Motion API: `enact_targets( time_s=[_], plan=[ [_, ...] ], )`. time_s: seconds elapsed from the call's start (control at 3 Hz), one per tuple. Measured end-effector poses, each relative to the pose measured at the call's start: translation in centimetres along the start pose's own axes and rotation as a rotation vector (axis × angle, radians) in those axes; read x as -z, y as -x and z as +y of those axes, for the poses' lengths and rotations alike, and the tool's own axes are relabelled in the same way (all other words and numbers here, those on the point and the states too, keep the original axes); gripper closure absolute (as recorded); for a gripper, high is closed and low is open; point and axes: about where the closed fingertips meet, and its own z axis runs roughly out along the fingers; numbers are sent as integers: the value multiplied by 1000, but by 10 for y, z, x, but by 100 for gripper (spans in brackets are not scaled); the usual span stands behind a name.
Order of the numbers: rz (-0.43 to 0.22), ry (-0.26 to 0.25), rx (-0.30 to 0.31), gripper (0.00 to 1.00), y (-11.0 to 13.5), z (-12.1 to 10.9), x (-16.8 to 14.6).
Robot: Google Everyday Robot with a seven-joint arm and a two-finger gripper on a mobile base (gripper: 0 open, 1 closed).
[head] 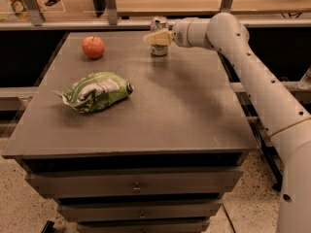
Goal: Pick 7up can
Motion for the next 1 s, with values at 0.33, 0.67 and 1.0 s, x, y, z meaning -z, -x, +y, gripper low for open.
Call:
enact_targets(
  time_s=[0.33, 0.67, 1.0],
  plan=[
    [-1, -7, -3, 41, -4, -2, 8],
    [-12, -14, -6, 63, -5, -1, 16],
    [-17, -24, -12, 87, -6, 1, 24]
  ],
)
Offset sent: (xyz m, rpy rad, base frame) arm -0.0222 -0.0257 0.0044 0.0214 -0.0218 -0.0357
